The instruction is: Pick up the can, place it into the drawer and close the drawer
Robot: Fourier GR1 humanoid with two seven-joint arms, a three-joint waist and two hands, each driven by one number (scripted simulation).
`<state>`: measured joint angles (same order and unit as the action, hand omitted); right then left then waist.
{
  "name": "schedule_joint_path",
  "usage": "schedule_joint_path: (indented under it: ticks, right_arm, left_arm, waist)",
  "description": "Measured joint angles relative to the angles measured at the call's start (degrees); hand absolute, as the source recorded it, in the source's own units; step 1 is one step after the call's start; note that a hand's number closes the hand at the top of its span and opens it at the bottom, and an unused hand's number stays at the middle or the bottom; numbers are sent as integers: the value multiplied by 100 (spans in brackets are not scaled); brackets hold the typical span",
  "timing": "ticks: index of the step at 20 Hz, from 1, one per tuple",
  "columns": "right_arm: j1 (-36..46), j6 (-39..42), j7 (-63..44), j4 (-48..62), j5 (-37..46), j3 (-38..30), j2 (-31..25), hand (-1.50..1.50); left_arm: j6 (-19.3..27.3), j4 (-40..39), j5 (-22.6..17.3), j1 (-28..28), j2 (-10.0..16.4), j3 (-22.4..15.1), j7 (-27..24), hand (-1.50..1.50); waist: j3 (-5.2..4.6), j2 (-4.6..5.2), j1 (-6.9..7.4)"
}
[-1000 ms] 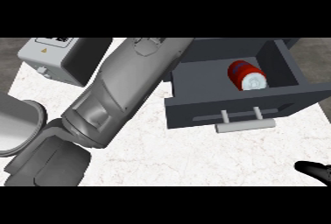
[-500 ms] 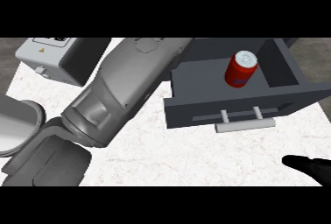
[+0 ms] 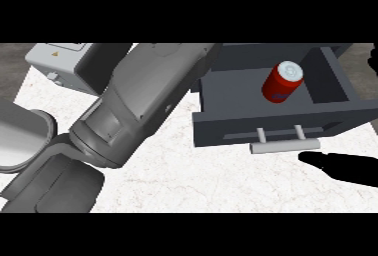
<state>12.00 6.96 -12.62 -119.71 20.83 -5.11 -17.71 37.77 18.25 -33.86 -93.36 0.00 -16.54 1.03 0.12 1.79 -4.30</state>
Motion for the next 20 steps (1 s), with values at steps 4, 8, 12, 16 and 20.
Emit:
schedule_joint_path:
  ticks: [4,8,12,16,20]
  right_arm:
    - [266,-183,318,684,774,383,-70,-150]
    - [629,-417,444,1420,1515,824,-4,-150]
    - [883,-779,780,2359,2141,1064,35,-150]
    - [1298,-1133,988,3292,2663,1243,152,-150]
    - [1786,-1592,1280,4373,2994,1203,272,-150]
  left_arm:
    - [-120,-106,-13,-12,15,48,-167,-150]
    - [-193,-192,19,-87,40,25,-141,-150]
    - [-166,-219,64,-97,17,25,-148,-150]
    - [-282,-177,73,-54,80,100,-142,-150]
    - [-334,-100,135,43,202,135,-111,-150]
  waist:
    - [-2,-9,153]
    - [-4,-43,254]
    - [-2,-65,327]
    - [-5,-87,401]
    - [-6,-105,490]
